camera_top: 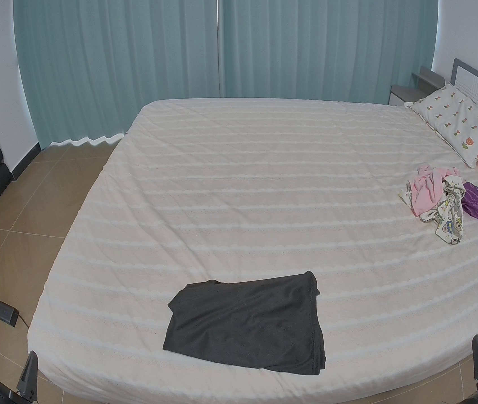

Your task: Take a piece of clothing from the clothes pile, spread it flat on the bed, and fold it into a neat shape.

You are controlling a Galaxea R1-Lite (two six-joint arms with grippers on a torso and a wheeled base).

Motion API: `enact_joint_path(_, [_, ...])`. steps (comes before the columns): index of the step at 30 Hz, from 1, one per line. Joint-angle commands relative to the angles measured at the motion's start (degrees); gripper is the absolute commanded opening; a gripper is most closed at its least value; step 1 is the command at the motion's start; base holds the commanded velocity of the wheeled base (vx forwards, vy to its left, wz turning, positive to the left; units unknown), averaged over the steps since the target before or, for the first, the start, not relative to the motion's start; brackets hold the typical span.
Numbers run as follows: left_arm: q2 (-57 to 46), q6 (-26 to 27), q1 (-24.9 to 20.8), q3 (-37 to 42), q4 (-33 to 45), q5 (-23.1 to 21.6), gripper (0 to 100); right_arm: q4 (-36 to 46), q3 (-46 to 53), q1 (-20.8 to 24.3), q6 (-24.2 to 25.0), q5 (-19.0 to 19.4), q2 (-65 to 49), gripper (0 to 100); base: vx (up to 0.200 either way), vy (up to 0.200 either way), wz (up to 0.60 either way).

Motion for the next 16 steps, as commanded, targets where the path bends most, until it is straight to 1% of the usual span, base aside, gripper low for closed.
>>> enact_joint_path(1, [-0.84, -0.02, 0.01, 0.81, -0.01, 0.04, 100, -0.01, 1.01, 0.01, 0.02, -0.01, -0.73, 100, 0.000, 0.000, 0.00])
enact_joint_path(16, [-0.84, -0.02, 0.01, 0.81, -0.01, 0.04, 100, -0.01, 1.01, 0.01, 0.11, -0.01, -0.73, 100, 0.000, 0.000, 0.00])
